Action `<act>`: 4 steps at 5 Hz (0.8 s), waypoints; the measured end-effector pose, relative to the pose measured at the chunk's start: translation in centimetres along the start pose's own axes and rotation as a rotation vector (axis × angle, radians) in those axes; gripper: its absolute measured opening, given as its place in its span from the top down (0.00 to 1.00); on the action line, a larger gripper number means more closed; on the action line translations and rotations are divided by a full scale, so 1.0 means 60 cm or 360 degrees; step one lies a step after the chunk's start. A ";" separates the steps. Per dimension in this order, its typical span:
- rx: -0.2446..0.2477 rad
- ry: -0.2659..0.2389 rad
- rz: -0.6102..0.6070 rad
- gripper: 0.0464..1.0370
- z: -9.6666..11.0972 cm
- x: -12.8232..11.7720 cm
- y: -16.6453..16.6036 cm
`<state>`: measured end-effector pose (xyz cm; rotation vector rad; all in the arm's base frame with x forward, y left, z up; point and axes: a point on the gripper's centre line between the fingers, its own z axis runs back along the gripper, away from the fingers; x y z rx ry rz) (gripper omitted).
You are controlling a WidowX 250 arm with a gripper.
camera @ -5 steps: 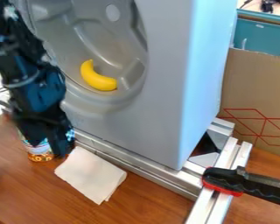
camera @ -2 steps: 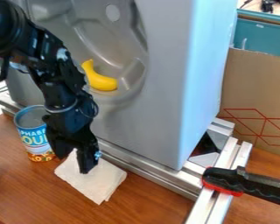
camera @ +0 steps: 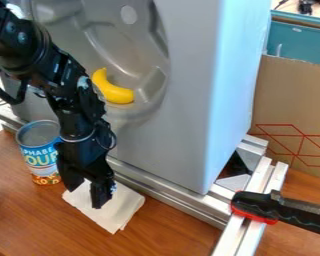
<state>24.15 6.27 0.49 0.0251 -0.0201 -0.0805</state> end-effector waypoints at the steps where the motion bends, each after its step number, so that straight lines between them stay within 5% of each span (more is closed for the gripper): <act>1: 0.0040 0.0009 0.0002 0.04 -0.010 0.013 0.011; 4: 0.0065 0.0063 -0.0013 0.04 -0.058 0.035 0.005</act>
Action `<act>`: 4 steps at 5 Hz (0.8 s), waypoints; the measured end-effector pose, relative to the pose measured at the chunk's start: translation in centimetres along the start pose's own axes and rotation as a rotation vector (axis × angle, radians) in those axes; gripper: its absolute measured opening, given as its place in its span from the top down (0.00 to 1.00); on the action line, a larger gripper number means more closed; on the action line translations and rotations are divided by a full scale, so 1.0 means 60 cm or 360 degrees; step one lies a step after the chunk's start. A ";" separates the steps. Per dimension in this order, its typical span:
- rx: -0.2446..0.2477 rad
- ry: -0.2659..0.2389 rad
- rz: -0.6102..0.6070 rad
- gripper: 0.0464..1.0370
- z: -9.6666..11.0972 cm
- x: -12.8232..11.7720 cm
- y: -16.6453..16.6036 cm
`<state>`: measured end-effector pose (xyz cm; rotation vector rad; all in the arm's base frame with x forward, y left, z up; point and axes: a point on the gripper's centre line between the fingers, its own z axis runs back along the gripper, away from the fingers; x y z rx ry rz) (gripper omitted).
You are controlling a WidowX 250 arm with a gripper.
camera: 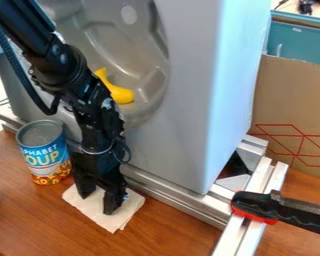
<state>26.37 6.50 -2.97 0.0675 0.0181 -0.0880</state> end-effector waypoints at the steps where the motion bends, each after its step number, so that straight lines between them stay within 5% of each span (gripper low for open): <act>1: -0.0004 0.0007 0.0001 0.04 -0.004 -0.003 -0.001; 2: -0.0004 0.0034 0.0019 0.04 -0.005 -0.014 0.006; 3: -0.0066 0.0195 0.0069 0.04 -0.007 -0.096 0.000; 4: -0.0105 0.0278 0.0088 0.04 -0.007 -0.134 -0.016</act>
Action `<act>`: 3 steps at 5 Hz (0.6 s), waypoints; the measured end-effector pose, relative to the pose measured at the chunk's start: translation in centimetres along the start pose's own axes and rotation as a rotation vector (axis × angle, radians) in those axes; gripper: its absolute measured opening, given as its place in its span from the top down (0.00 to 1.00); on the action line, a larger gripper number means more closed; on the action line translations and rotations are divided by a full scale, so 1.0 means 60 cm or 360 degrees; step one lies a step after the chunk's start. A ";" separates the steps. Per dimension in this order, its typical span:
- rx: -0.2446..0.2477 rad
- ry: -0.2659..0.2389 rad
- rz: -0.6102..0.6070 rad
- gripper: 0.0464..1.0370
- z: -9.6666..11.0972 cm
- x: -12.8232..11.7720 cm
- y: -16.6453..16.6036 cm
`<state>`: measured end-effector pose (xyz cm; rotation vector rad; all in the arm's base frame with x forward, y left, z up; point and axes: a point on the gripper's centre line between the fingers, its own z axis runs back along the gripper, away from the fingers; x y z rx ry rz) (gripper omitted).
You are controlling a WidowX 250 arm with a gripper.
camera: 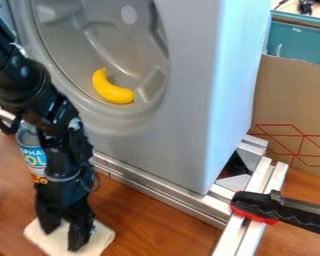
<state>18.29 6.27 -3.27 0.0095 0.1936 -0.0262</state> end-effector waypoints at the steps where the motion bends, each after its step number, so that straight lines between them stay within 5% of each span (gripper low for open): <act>1: -0.0035 0.0027 0.0025 0.04 -0.007 -0.037 -0.016; 2: -0.0069 -0.0008 0.0033 0.04 -0.004 -0.035 -0.016; 3: -0.0028 -0.0260 0.0011 0.04 0.069 -0.021 -0.013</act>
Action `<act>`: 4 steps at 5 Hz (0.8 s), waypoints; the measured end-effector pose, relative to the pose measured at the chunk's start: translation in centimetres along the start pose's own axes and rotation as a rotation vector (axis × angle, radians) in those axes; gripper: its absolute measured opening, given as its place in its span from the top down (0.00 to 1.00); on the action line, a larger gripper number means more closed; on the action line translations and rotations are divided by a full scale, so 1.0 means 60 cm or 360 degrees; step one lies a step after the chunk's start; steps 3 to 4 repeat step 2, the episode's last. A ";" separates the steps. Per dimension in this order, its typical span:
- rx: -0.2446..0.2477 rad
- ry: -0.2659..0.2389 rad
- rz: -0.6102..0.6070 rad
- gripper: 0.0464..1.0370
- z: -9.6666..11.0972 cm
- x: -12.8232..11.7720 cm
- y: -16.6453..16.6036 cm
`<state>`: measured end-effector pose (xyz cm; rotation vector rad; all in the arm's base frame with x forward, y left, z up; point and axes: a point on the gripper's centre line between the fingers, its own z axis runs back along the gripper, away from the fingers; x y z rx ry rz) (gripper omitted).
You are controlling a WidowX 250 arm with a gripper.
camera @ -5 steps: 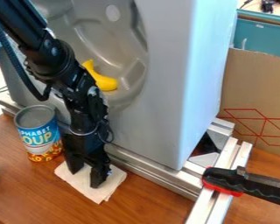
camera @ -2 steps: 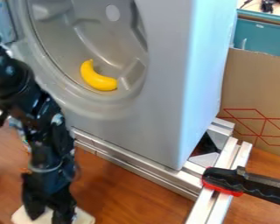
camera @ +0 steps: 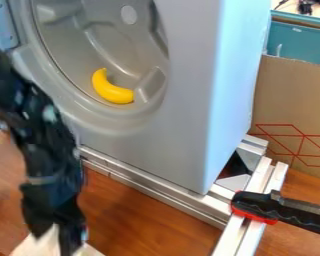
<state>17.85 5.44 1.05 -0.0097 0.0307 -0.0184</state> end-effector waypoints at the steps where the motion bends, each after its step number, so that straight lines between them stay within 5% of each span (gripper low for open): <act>1: 0.0062 -0.0183 -0.0001 0.04 0.080 0.004 0.002; 2: 0.0046 -0.0105 -0.0004 0.04 0.145 -0.019 0.005; 4: 0.0046 -0.0105 -0.0004 0.04 0.145 -0.019 0.005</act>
